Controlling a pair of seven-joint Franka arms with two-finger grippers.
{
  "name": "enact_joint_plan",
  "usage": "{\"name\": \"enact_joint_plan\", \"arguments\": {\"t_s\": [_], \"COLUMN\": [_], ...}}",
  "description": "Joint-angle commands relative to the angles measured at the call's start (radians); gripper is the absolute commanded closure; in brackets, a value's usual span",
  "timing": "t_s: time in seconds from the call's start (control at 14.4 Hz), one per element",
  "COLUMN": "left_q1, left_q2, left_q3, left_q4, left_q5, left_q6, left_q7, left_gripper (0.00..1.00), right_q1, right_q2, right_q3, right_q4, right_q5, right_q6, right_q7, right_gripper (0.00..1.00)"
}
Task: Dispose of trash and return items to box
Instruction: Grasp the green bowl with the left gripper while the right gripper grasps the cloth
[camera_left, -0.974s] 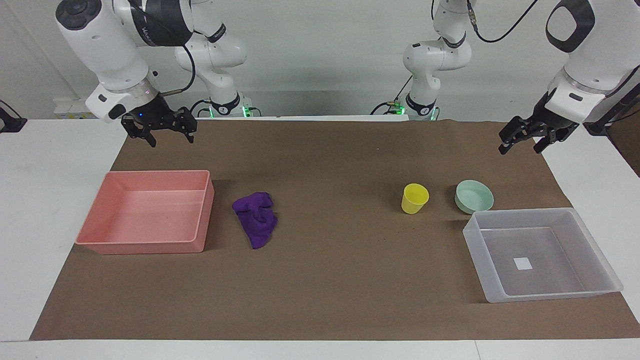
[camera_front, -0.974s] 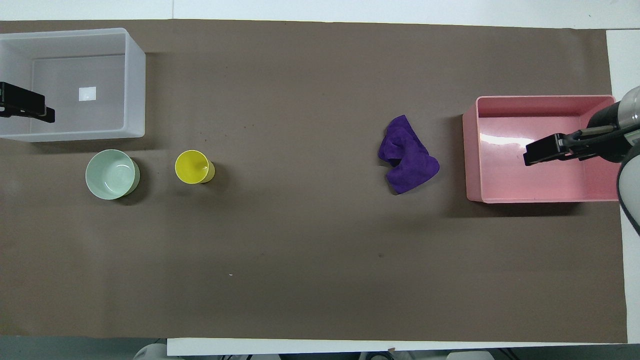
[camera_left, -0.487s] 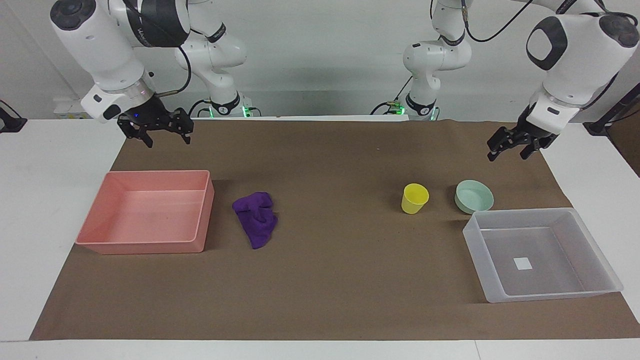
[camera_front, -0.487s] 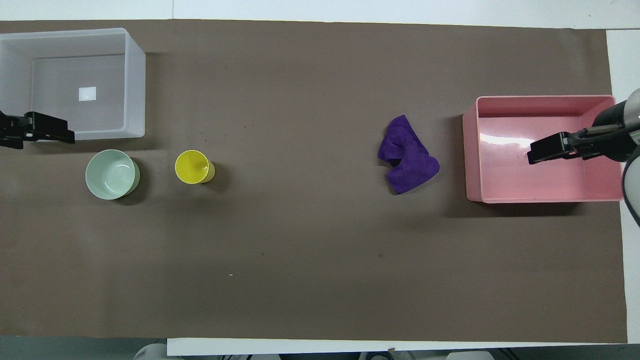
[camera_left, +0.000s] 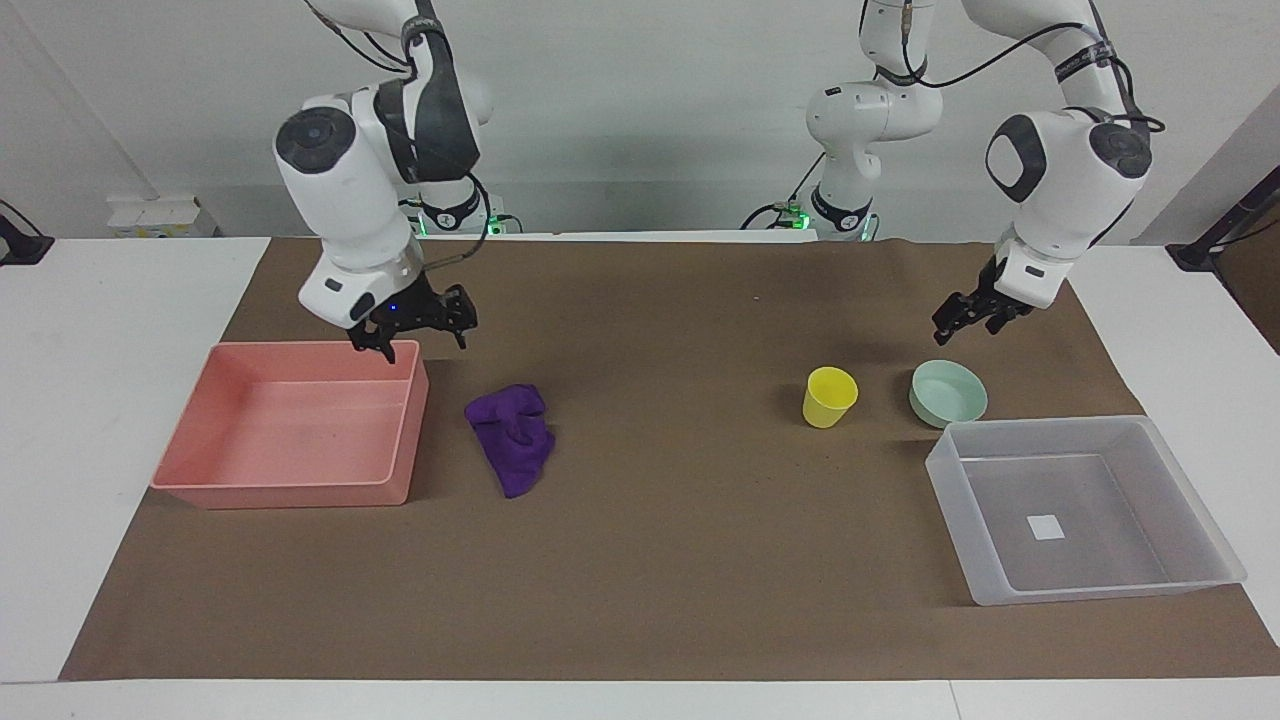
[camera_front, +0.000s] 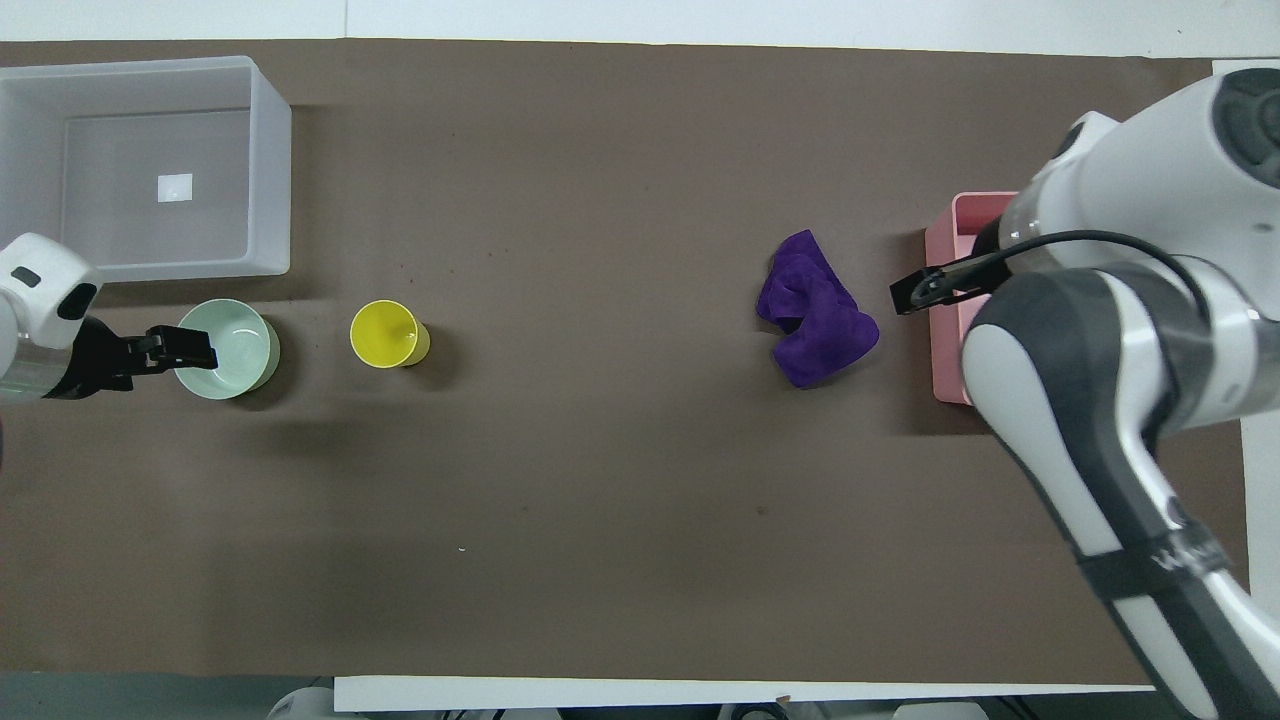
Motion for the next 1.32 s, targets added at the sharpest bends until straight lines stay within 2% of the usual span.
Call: {"name": "enact_joint_plan", "arguments": {"t_s": [0.0,0.42,0.49,0.56,0.63,0.7,0.77,0.9,0.97,1.11,1.25], "left_q1": [0.052,0.089,0.088,0.089,0.091,0.091,0.089,0.089,0.091,0.091,0.088], "left_q2": [0.016,0.135,0.151,0.158,0.157,0.157,0.157,0.157,0.158,0.160,0.120], "left_q3": [-0.003,-0.003,-0.003,-0.003,-0.003,-0.002,-0.002,-0.002,-0.002,-0.002,-0.002], "left_q4": [-0.057,-0.069,-0.069,-0.071,-0.075,-0.077,-0.077,-0.075,-0.068,-0.033,0.012], "left_q5": [0.017,0.017,0.017,0.017,0.017,0.017,0.017,0.017,0.017,0.017,0.017], "left_q6": [0.098,0.278,0.293,0.295,0.295,0.293,0.293,0.293,0.287,0.235,0.131], "left_q7": [-0.021,-0.023,-0.024,-0.023,-0.023,-0.021,-0.021,-0.020,-0.021,-0.021,-0.017], "left_gripper": [0.00,0.00,0.09,0.37,0.65,0.92,1.00,1.00,1.00,1.00,1.00], "right_q1": [0.047,0.100,0.100,0.101,0.098,0.094,0.094,0.094,0.092,0.085,0.063], "right_q2": [0.069,0.211,0.228,0.239,0.244,0.244,0.242,0.242,0.242,0.241,0.229], "right_q3": [0.000,0.000,0.001,0.001,0.001,0.001,0.001,0.001,0.000,0.000,0.000], "right_q4": [-0.075,-0.093,-0.104,-0.104,-0.104,-0.107,-0.109,-0.110,-0.109,-0.097,-0.069], "right_q5": [0.005,0.006,0.006,0.006,0.006,0.006,0.006,0.006,0.006,0.006,0.006], "right_q6": [0.183,0.335,0.382,0.397,0.397,0.394,0.389,0.387,0.387,0.368,0.339], "right_q7": [-0.002,-0.011,-0.005,-0.003,-0.006,-0.013,-0.011,-0.003,-0.002,0.000,0.007], "right_gripper": [0.01,0.01,0.02,0.05,0.14,0.28,0.46,0.73,0.81,0.96,1.00]}}
